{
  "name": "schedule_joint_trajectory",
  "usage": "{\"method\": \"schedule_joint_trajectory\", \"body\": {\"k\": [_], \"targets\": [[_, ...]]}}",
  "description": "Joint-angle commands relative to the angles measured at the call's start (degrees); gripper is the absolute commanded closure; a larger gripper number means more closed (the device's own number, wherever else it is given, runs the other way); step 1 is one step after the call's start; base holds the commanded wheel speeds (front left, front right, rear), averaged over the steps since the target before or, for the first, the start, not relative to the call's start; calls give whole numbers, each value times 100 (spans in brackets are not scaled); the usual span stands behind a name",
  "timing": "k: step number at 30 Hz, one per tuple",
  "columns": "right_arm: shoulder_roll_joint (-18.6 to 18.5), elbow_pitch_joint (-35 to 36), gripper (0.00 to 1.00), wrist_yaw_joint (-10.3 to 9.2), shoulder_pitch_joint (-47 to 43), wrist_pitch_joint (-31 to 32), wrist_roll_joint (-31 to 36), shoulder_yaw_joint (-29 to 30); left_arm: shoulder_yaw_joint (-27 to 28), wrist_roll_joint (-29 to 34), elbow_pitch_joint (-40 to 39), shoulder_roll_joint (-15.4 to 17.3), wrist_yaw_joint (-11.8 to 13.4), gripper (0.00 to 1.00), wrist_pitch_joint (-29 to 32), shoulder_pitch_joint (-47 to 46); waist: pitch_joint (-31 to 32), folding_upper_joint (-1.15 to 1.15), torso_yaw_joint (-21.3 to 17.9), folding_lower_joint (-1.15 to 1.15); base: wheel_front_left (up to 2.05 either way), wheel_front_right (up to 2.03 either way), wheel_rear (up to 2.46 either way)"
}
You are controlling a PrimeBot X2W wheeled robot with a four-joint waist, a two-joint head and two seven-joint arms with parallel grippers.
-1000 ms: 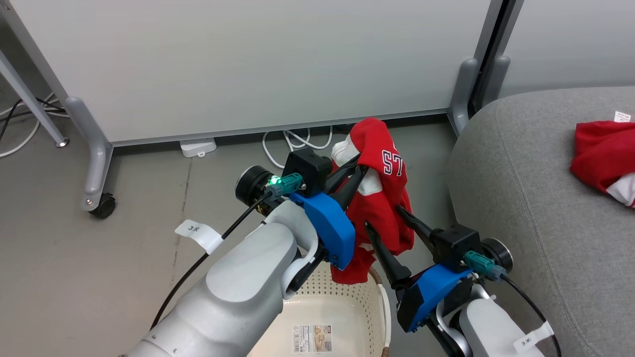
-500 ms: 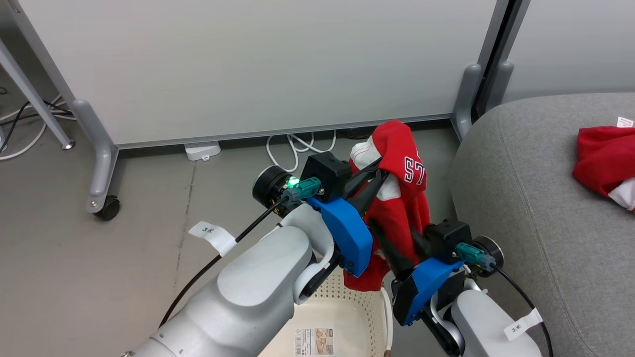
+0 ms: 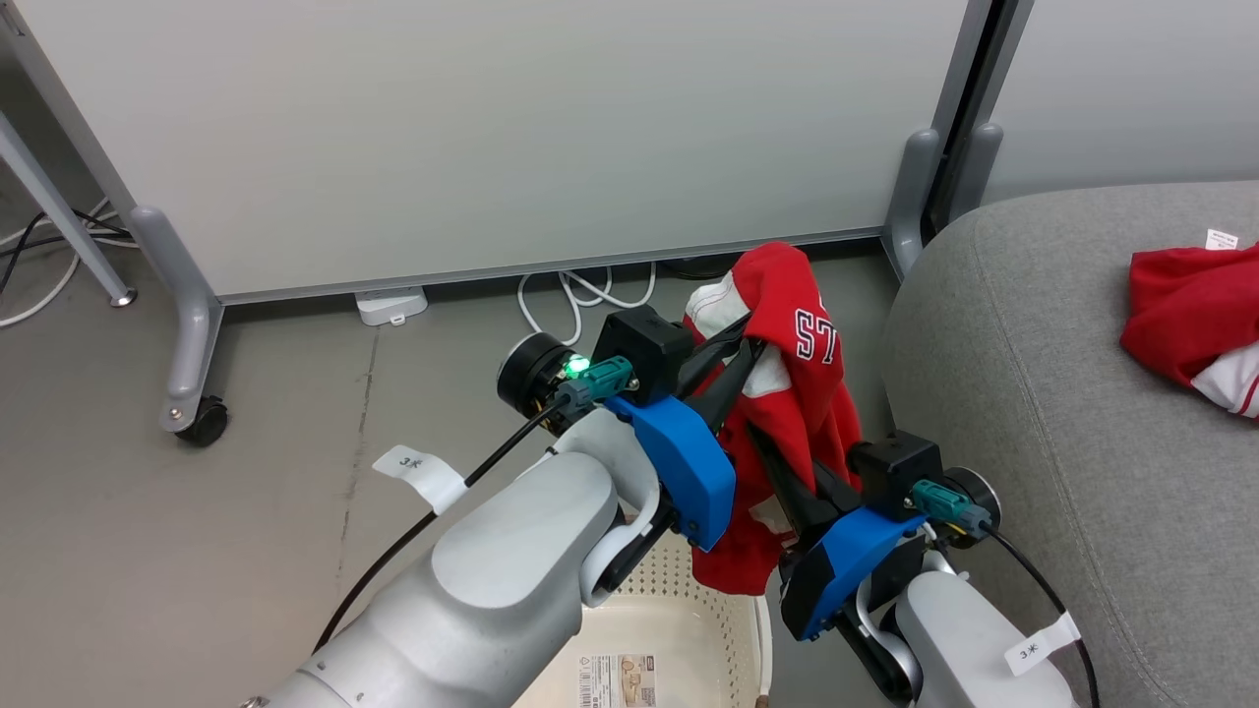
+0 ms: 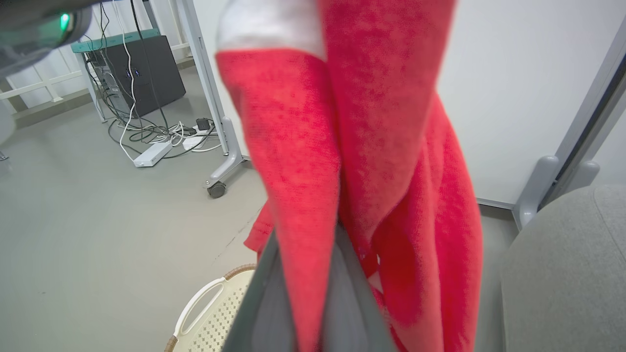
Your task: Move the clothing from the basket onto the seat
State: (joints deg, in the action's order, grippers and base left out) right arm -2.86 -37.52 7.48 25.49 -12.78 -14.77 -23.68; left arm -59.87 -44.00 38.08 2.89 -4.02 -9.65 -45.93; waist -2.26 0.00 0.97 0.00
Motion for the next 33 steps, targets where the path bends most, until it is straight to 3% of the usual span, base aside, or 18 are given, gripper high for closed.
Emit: {"method": "schedule_joint_trajectory", "body": {"k": [1, 11, 19, 28, 33], "targets": [[-5, 3, 100, 3, 66, -51, -26, -9, 16, -49, 12, 1, 23, 0, -30, -43, 1, 0, 0, 0, 0, 0, 0], [-5, 87, 100, 3, 30, -140, 50, 86, 75, -11, -58, 128, 126, 0, -314, 152, 8, 0, -2, 0, 0, 0, 0], [-5, 250, 100, 3, -41, -194, 157, 209, 423, 184, -424, 535, 428, 0, -552, 731, -32, 0, -6, 0, 0, 0, 0], [-5, 534, 100, 3, -145, -204, 298, 341, 1532, 870, -1453, 900, 663, 0, -559, 1824, -168, 0, -158, 0, 0, 0, 0], [-5, 679, 100, 3, -137, -181, 277, 271, 2305, 1372, -1969, 1004, 621, 0, -561, 2550, -241, 0, -420, 0, 0, 0, 0]]}}
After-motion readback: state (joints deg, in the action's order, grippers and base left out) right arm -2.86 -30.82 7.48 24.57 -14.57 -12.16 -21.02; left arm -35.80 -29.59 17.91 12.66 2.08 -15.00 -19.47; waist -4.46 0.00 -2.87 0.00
